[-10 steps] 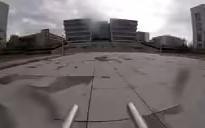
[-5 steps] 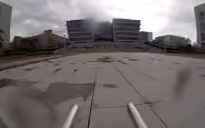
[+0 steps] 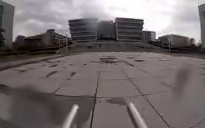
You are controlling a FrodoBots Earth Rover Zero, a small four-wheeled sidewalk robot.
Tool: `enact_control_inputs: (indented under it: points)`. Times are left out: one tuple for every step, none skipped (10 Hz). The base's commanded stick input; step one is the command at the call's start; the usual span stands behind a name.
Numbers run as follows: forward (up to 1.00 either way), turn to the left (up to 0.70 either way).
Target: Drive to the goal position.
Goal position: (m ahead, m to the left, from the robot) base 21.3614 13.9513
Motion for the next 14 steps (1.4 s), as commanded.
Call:
enact_control_inputs:
  points:
    - [1.0, 0.0]
    - [1.0, 0.0]
    - [1.0, 0.0]
    - [1.0, 0.0]
    - [1.0, 0.0]
    - [1.0, 0.0]
    - [1.0, 0.0]
    - [1.0, 0.0]
    - [1.0, 0.0]
    - [1.0, 0.0]
    - [1.0, 0.0]
    - [1.0, 0.0]
    - [1.0, 0.0]
    - [1.0, 0.0]
